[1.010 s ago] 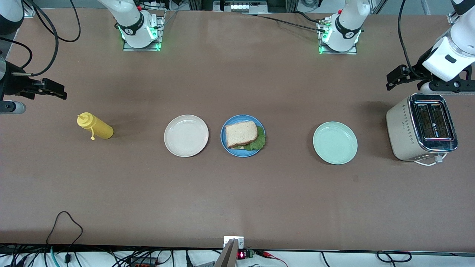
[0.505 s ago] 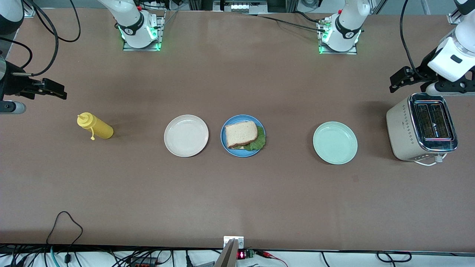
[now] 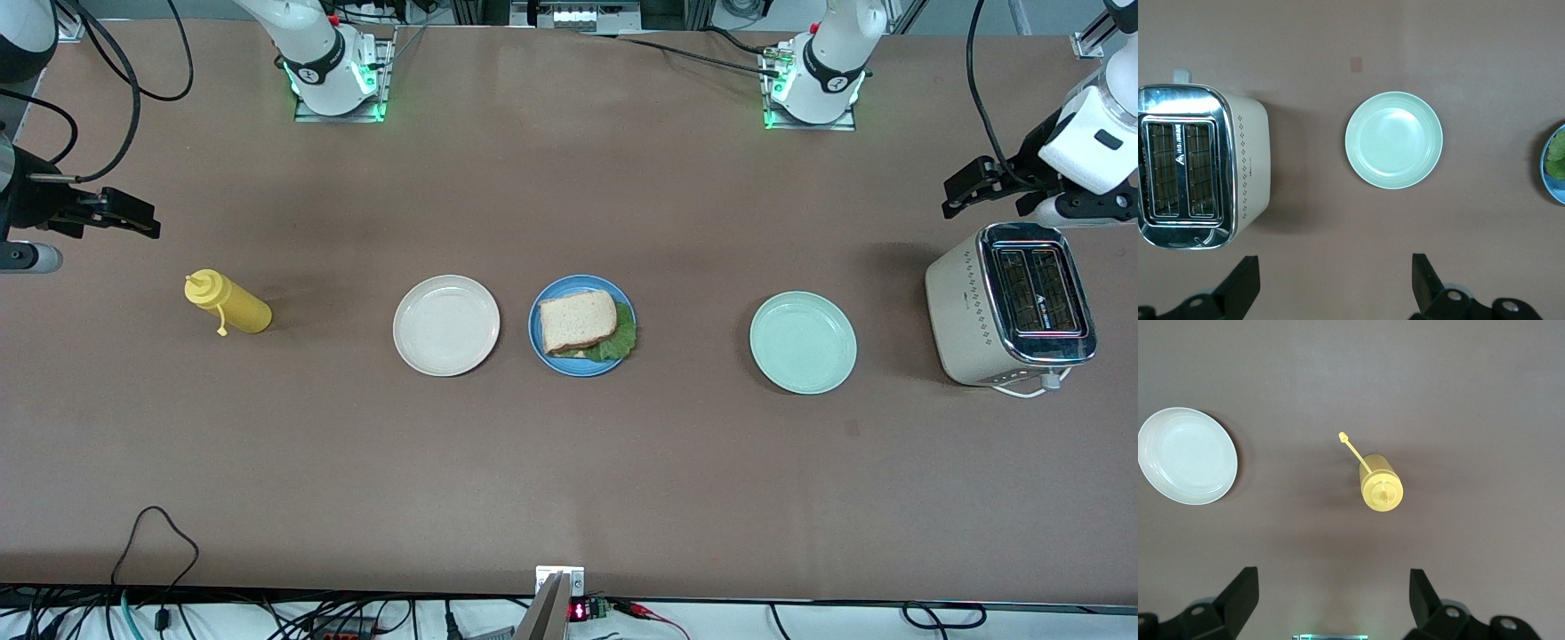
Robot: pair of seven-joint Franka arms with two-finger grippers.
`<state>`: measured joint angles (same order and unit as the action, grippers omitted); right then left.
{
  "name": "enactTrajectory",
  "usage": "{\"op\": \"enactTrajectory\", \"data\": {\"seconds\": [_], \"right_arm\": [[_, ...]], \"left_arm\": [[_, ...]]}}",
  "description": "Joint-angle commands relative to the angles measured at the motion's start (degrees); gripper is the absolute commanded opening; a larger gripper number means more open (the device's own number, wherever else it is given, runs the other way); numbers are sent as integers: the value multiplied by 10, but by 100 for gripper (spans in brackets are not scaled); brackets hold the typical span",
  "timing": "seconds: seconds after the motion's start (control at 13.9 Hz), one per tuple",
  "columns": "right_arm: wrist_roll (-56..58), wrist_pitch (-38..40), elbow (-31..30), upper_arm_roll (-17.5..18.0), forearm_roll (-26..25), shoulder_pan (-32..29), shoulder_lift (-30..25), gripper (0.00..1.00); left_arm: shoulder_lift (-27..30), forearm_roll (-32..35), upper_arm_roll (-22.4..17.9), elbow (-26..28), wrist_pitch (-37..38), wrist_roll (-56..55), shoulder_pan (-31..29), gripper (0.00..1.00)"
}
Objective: Make sandwich in blue plate with both arms
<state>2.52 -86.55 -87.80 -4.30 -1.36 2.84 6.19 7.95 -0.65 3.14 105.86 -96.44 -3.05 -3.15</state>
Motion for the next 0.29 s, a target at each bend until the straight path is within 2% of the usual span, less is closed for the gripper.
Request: {"op": "enactTrajectory", "data": {"seconds": [0.0, 0.22], "right_arm": [[-6, 2, -8, 3, 4, -2, -11, 100], [-6, 1, -8, 3, 3, -3, -11, 100]], "left_arm": [[6, 6, 2, -7, 14, 7, -5, 100], [6, 7, 1, -7, 19, 7, -7, 100]]}}
